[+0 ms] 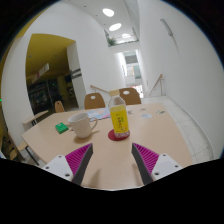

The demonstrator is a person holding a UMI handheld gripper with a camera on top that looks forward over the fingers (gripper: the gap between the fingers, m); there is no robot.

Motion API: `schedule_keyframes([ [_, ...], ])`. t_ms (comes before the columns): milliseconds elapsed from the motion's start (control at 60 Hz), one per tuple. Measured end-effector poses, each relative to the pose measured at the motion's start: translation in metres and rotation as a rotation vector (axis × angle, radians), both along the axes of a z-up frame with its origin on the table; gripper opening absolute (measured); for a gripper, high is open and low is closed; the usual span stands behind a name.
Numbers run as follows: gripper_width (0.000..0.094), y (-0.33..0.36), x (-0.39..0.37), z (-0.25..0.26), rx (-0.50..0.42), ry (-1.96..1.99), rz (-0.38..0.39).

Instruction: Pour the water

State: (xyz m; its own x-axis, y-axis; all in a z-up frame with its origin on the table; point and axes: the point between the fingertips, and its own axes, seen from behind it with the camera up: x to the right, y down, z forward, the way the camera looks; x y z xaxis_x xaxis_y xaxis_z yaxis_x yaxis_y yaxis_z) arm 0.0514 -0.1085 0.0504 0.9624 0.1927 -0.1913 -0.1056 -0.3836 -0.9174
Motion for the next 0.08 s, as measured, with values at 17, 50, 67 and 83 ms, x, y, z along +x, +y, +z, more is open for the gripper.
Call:
schedule_keyframes([
  [17, 0.0855, -0.005, -0.001, 0.000, -0.002, 0.013, 0.004],
  [50, 0.0854, -0.010, -0.009, -0.003, -0.004, 0.036, 0.010],
  [67, 0.0852, -0.014, -0.008, -0.003, -0.005, 0.047, 0.016],
  [83, 0.0852, -0.017, -0.008, -0.003, -0.005, 0.057, 0.020],
])
